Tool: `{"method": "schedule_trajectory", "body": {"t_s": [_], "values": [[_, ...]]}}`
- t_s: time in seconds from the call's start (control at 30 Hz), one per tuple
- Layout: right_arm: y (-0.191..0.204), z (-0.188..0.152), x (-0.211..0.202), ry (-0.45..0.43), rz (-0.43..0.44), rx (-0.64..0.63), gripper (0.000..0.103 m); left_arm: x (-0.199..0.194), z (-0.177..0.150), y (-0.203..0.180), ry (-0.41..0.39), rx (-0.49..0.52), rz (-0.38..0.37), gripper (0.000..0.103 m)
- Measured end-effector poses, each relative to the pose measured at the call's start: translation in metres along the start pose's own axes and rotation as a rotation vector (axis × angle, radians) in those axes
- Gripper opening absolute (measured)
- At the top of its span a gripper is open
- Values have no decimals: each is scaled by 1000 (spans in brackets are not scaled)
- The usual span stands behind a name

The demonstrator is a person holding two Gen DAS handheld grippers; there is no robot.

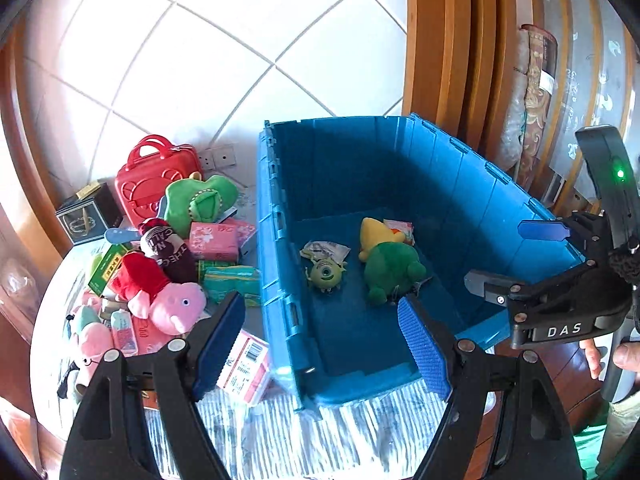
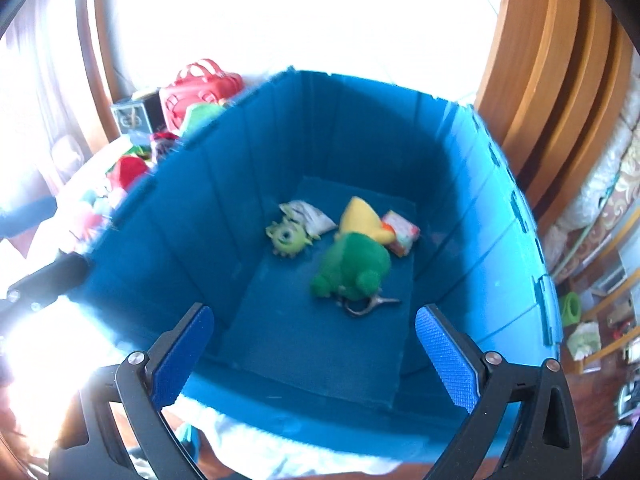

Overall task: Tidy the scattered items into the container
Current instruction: 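Raise both grippers out of the bin and back to the heap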

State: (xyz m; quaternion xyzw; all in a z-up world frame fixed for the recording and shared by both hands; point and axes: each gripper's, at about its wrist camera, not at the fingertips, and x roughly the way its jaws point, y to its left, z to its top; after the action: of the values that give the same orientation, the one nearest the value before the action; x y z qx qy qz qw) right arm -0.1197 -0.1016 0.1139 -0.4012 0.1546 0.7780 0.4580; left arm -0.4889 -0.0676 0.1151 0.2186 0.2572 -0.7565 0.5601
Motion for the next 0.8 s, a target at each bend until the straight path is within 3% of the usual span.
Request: {"method": "schedule_trajectory", "body": {"t_s": [0.37,0.47,0.53,0.63,0.8], "values": [[153,-3,-44,-136,75,29,103,-71,-94,154,-49,-95,71,79],[200,-7,-41,-143,114,16,103,-83,-119,193,-56,-107,139,79],[230,-9,-37,-141,142,-7,103,-85,-131,217,-45,-131,199,79],[268,-10,-26,-124,198,-27,103,-79,-148,249,-11,-167,224,79],[310,-9,10,-84,273,-91,103,-57,-179,298,61,-280,207,79]]}}
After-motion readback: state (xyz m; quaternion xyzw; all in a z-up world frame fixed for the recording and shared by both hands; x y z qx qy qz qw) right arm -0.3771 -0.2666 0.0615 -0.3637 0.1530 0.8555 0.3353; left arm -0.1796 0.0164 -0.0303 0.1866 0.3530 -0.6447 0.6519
